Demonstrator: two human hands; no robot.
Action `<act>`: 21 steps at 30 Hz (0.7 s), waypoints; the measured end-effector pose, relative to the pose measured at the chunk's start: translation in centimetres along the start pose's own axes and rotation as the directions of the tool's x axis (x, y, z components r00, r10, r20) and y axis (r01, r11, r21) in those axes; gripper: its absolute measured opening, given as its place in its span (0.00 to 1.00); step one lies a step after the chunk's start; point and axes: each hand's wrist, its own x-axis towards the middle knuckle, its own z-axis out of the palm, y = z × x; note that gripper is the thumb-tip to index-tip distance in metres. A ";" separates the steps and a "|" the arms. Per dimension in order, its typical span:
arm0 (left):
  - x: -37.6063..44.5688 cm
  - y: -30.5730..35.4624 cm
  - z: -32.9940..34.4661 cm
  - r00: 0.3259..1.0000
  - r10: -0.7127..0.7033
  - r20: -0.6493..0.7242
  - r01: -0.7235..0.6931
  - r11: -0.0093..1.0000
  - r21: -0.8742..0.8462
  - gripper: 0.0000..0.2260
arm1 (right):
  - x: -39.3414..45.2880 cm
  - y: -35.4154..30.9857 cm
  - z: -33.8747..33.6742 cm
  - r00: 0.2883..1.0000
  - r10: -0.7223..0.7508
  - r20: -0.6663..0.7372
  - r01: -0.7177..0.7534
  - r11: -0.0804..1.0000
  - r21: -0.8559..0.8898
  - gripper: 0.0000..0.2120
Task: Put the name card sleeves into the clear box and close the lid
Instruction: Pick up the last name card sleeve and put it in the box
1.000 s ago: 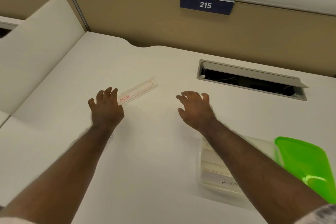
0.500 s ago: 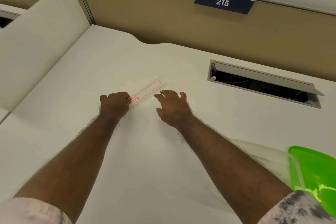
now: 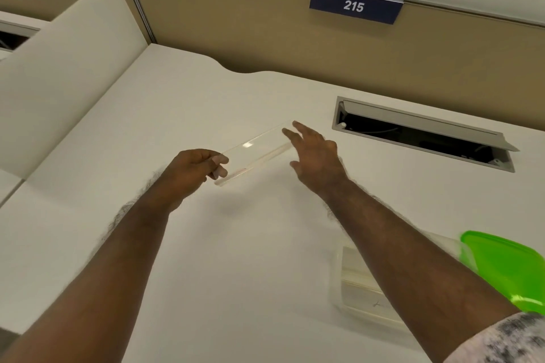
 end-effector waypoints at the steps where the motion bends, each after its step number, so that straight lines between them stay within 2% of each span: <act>1: -0.3 0.2 -0.3 0.999 -0.014 0.041 0.014 1.000 -0.020 0.09 | -0.2 0.6 -0.6 1.000 0.001 -0.004 -0.001 0.999 0.036 0.34; 6: -1.3 1.2 -0.4 0.972 -0.080 0.223 0.117 0.980 -0.159 0.12 | -1.8 3.3 -3.6 0.999 -0.036 -0.012 0.038 0.958 0.284 0.28; 11: -2.6 2.4 1.3 0.952 -0.114 0.283 0.193 0.944 -0.268 0.13 | -4.8 5.6 -6.8 0.998 -0.067 -0.004 0.064 0.919 0.390 0.23; 15: -3.4 3.6 3.1 0.974 -0.050 0.221 0.102 0.968 -0.231 0.10 | -8.3 7.5 -9.2 0.999 -0.008 0.048 -0.016 0.883 0.469 0.20; 16: -3.7 4.0 3.5 0.976 -0.025 0.218 0.071 0.976 -0.208 0.12 | -9.3 8.1 -9.7 0.998 0.014 0.067 -0.045 0.872 0.488 0.19; 19: -4.9 5.0 4.9 0.965 0.066 0.253 -0.019 0.983 -0.185 0.27 | -12.2 9.5 -11.2 0.990 0.083 0.111 -0.131 0.823 0.553 0.17; 21: -5.7 5.5 6.0 0.944 0.139 0.300 -0.095 0.983 -0.155 0.29 | -14.1 10.2 -11.9 0.985 0.120 0.126 -0.172 0.784 0.596 0.15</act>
